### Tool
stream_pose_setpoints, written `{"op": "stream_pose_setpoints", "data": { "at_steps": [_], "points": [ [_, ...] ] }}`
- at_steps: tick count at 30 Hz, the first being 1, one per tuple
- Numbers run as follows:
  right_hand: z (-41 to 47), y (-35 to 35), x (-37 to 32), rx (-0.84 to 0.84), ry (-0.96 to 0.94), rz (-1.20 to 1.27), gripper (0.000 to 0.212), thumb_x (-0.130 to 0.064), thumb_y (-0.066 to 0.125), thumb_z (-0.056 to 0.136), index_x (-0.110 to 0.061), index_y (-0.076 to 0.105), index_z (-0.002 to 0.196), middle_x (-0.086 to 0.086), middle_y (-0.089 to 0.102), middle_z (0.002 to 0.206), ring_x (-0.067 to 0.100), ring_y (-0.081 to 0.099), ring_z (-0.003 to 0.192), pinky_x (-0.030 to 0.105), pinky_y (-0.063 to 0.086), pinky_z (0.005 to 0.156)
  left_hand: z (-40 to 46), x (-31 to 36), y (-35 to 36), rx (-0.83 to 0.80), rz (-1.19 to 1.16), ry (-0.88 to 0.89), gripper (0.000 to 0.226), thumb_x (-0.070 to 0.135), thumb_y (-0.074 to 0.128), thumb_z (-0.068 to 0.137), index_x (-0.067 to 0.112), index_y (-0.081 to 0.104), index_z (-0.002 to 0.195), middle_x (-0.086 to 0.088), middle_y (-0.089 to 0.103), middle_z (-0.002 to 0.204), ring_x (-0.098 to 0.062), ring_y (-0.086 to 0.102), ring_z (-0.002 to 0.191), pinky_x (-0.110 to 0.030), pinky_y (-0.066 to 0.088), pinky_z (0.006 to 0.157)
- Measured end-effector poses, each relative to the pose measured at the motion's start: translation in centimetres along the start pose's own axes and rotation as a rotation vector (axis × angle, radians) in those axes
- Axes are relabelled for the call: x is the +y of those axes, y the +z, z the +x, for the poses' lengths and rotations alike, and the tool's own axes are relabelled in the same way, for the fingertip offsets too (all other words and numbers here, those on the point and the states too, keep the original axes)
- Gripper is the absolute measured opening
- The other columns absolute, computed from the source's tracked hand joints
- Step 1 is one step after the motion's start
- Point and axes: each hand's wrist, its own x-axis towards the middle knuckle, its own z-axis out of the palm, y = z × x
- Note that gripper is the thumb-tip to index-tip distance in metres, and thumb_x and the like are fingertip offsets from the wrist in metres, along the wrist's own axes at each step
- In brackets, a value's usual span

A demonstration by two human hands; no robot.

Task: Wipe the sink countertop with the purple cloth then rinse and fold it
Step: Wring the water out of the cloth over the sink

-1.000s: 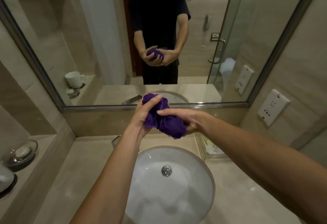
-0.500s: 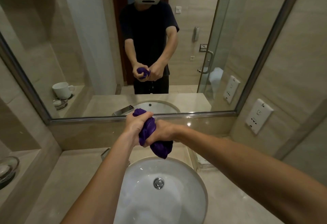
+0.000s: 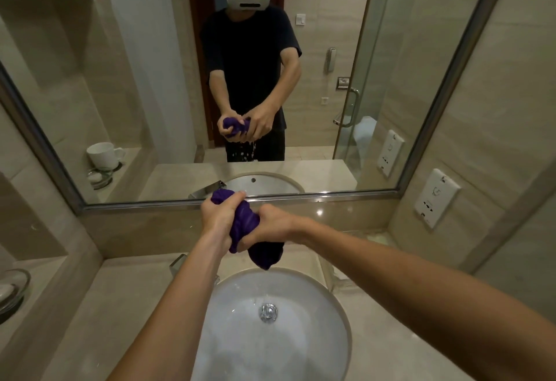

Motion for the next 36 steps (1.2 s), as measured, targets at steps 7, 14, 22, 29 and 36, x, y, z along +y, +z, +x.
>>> {"op": "stream_pose_setpoints", "data": {
  "at_steps": [7, 14, 22, 29, 36],
  "points": [
    [0.3, -0.1, 0.8, 0.015, 0.061, 0.028, 0.053, -0.039, 0.093, 0.064, -0.012, 0.071, 0.105, 0.01, 0.074, 0.099, 0.025, 0.072, 0.094, 0.04, 0.062, 0.087, -1.2, 0.4, -0.5, -0.185, 0.044, -0.011, 0.041, 0.036, 0.083, 0.079, 0.01, 0.06, 0.101, -0.007, 0.064, 0.084, -0.021, 0.066, 0.078, -0.04, 0.059, 0.077],
    [-0.9, -0.3, 1.6, -0.233, 0.096, 0.493, 0.032, -0.016, 0.076, 0.079, -0.004, 0.069, 0.107, 0.003, 0.074, 0.09, 0.014, 0.067, 0.079, 0.028, 0.054, 0.079, -1.4, 1.1, -3.3, -0.495, -0.17, -0.149, 0.037, 0.036, 0.057, 0.093, 0.008, 0.059, 0.116, -0.014, 0.062, 0.107, -0.032, 0.058, 0.108, -0.047, 0.047, 0.101],
    [-0.4, 1.5, 2.7, -0.772, 0.204, 0.884, 0.061, -0.036, 0.096, 0.045, -0.012, 0.059, 0.087, -0.006, 0.052, 0.058, 0.009, 0.048, 0.042, 0.018, 0.039, 0.037, -0.4, -1.1, -3.3, -0.758, -0.471, -0.207, 0.055, 0.041, 0.073, 0.082, 0.036, 0.06, 0.135, -0.009, 0.046, 0.152, -0.042, 0.053, 0.13, -0.061, 0.039, 0.11],
    [-1.4, 3.0, 1.9, -0.573, 0.254, 0.986, 0.051, -0.05, 0.084, 0.072, -0.01, 0.061, 0.093, 0.0, 0.058, 0.064, 0.014, 0.055, 0.046, 0.022, 0.046, 0.04, -0.5, 0.2, -3.4, -0.486, -0.257, -0.205, 0.02, 0.017, 0.08, 0.081, 0.011, 0.062, 0.073, -0.004, 0.063, 0.062, -0.015, 0.062, 0.054, -0.029, 0.056, 0.057],
    [-0.2, 5.2, 2.1, -0.156, 0.234, 0.386, 0.015, -0.023, 0.077, 0.087, -0.017, 0.063, 0.084, -0.003, 0.058, 0.068, 0.011, 0.052, 0.06, 0.026, 0.043, 0.06, 0.0, -2.0, -2.1, -0.107, 0.2, -0.059, 0.023, -0.001, 0.076, 0.071, 0.01, 0.058, 0.063, -0.007, 0.055, 0.054, -0.019, 0.054, 0.047, -0.031, 0.052, 0.055]
  ]
}}
